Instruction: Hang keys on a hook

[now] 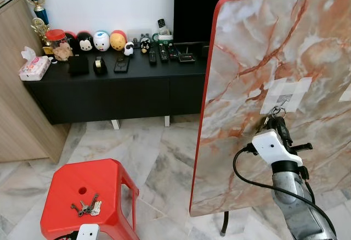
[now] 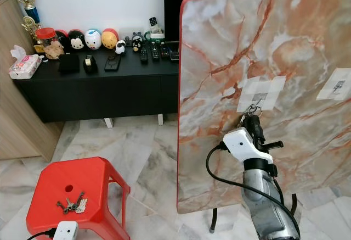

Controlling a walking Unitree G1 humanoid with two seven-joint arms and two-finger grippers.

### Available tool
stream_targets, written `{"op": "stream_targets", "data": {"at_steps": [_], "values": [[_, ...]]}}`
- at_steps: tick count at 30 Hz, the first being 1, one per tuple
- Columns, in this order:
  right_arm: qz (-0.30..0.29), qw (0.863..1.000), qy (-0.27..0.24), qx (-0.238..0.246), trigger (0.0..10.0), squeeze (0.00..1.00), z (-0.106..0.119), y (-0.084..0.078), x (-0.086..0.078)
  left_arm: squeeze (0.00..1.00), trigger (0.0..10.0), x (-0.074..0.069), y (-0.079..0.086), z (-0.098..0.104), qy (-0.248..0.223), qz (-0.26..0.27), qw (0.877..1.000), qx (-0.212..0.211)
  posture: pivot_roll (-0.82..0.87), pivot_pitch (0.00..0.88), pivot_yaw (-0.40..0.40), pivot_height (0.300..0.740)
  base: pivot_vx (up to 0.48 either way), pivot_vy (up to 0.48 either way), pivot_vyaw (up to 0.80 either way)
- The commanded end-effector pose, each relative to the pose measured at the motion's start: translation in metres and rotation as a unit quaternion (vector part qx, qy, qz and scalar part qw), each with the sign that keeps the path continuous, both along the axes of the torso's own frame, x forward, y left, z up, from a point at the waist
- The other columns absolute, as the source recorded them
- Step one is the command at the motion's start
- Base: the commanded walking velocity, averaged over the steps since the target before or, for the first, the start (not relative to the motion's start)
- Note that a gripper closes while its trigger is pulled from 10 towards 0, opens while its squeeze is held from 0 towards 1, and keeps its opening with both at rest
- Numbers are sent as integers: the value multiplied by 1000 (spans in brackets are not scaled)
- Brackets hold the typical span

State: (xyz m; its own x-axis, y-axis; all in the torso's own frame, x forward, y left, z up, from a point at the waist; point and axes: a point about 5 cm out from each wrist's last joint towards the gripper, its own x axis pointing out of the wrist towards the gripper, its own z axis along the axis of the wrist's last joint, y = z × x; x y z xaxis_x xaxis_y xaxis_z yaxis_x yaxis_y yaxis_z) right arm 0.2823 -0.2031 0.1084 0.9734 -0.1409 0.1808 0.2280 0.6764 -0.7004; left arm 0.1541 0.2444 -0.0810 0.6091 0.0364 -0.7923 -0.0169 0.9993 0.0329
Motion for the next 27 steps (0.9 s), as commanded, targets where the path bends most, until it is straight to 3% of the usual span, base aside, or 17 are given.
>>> {"op": "stream_targets", "data": {"at_steps": [1, 9, 13, 14, 15, 16, 18, 19, 20, 21, 23, 26, 27], "values": [[18, 1000, -6, 4, 10000, 1000, 4, 5, -1, 0, 10000, -5, -1, -3, 13, -5, 1000, 0, 49, 0, -53, 740, 0, 0, 0], [80, 996, 12, 39, 10000, 1000, -2, 12, -19, 0, 10000, -5, -1, -3, 13, -6, 1000, -1, 47, 0, -55, 740, 0, 0, 0], [46, 995, 41, 76, 10000, 1000, -17, 2, -28, 0, 10000, -4, -1, -3, 12, -5, 1000, -1, 48, 0, -58, 740, 0, 0, 0], [31, 994, 53, 89, 10000, 769, -22, -2, -30, 0, 10000, -4, -1, -2, 12, -5, 1000, -1, 45, 0, -56, 740, 0, 0, 0], [-7, 988, 89, 130, 10000, 0, -40, -11, -35, 0, 10000, -4, -1, -2, 12, -6, 1000, -1, 38, 0, -53, 740, 0, 0, 0], [-7, 988, 89, 130, 10000, 0, -40, -11, -35, 0, 10000, -4, -1, -2, 12, -6, 1000, -1, 38, 0, -53, 740, 0, 0, 0], [-69, 953, 137, 263, 10000, 0, -70, -17, -44, 0, 10000, -4, -1, -2, 13, -8, 1000, -1, 38, 0, -53, 740, 0, 0, 0], [-100, 921, 170, 336, 10000, 0, -90, -17, -50, 0, 10000, -4, -2, -2, 13, -8, 1000, -1, 38, 0, -53, 740, 0, 0, 0], [-119, 904, 208, 354, 10000, 0, -109, -17, -56, 0, 10000, -4, -2, -2, 12, -7, 1000, -1, 45, 0, -55, 740, 0, 0, 0], [-119, 904, 208, 354, 10000, 0, -109, -17, -56, 0, 10000, -4, -2, -2, 12, -7, 1000, -1, 45, 0, -55, 740, 0, 0, 0], [-145, 889, 257, 350, 10000, 0, -133, -16, -66, 0, 10000, -4, -1, -2, 10, -4, 1000, -2, 51, 0, -53, 740, 0, 0, 0], [-137, 883, 293, 340, 10000, 0, -148, -11, -73, 0, 10000, -4, -1, -2, 10, -4, 1000, -2, 48, 0, -52, 740, 0, 0, 0], [-149, 866, 320, 355, 10000, 0, -159, -10, -80, 0, 10000, -4, -2, -2, 10, -4, 1000, -2, 48, 0, -52, 740, 0, 0, 0]]}}
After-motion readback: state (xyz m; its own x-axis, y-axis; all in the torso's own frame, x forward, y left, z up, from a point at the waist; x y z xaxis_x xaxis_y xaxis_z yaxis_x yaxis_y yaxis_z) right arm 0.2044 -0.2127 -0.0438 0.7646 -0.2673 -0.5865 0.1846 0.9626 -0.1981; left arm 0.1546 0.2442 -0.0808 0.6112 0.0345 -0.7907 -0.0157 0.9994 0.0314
